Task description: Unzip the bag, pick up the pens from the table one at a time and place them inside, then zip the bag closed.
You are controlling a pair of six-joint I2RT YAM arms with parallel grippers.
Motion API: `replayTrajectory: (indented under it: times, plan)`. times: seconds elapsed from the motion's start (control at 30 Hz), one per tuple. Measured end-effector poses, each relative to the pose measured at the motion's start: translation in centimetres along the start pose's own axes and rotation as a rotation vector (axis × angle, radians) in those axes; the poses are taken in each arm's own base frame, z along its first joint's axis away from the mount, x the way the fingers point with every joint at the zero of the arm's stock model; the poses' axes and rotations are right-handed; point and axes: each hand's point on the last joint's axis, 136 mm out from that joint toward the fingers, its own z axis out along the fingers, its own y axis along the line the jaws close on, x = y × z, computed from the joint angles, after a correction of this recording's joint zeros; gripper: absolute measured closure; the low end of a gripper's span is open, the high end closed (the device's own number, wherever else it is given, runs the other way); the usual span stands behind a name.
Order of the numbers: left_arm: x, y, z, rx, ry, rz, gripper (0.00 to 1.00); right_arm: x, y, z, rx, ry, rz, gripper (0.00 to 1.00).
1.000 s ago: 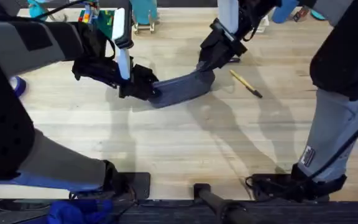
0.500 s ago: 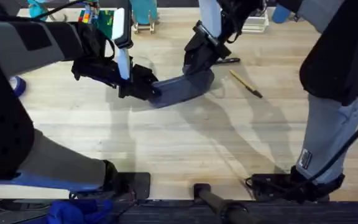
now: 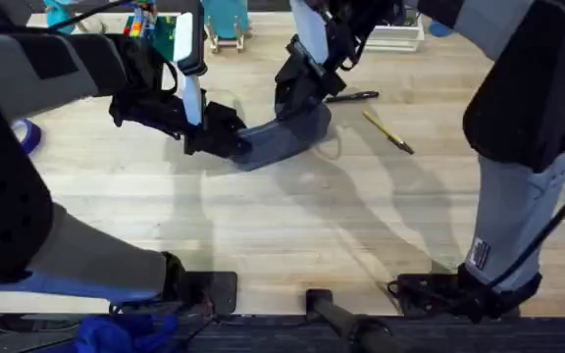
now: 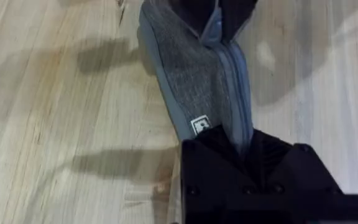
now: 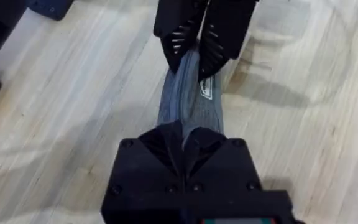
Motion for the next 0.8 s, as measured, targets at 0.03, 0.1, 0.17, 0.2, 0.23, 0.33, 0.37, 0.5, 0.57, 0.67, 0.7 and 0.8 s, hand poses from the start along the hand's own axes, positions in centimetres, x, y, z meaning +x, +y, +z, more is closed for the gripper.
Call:
replayTrajectory:
  times: [0.03, 0.1, 0.17, 0.2, 0.23, 0.33, 0.37, 0.5, 0.57, 0.67, 0.7, 0.8]
  plan:
    - [0.0, 0.0, 0.0, 0.000, 0.000, 0.000, 0.959, 0.0, 0.0, 0.2, -0.003, 0.006, 0.000, 0.971]
    - [0.0, 0.0, 0.0, 0.000, 0.000, 0.000, 0.959, -0.1, 0.1, 0.4, -0.007, 0.014, -0.002, 0.971]
    - [0.0, 0.0, 0.0, 0.000, 0.000, 0.000, 0.959, -0.3, 0.2, 0.8, -0.014, 0.021, -0.009, 0.971]
    - [0.0, 0.0, 0.0, 0.001, 0.001, 0.000, 0.959, -0.5, 0.3, 1.0, -0.018, 0.023, -0.010, 0.971]
    - [0.0, 0.0, 0.0, 0.002, 0.002, -0.002, 0.959, -0.6, 0.4, 1.1, -0.022, 0.026, -0.014, 0.971]
    - [0.1, -0.1, 0.0, 0.002, 0.005, -0.004, 0.959, -1.0, 0.6, 1.6, -0.033, 0.027, -0.020, 0.971]
    - [0.1, -0.1, 0.0, 0.002, 0.005, -0.004, 0.959, -1.1, 0.6, 1.7, -0.035, 0.027, -0.019, 0.971]
    - [0.1, -0.1, 0.0, 0.002, 0.006, -0.004, 0.959, -1.3, 0.7, 1.7, -0.036, 0.019, -0.013, 0.971]
    - [0.1, -0.1, 0.0, 0.002, 0.006, -0.004, 0.959, -1.4, 0.7, 1.7, -0.036, 0.013, -0.010, 0.971]
    - [0.1, -0.1, 0.0, 0.003, 0.008, -0.005, 0.959, -1.7, 0.7, 1.7, -0.038, -0.003, -0.007, 0.971]
    - [0.1, -0.1, 0.0, 0.002, 0.008, -0.004, 0.959, -1.9, 0.7, 1.7, -0.038, -0.018, -0.007, 0.971]
    - [0.1, 0.0, 0.0, 0.002, 0.005, -0.002, 0.959, -3.4, 0.8, 1.8, -0.044, -0.089, -0.013, 0.971]
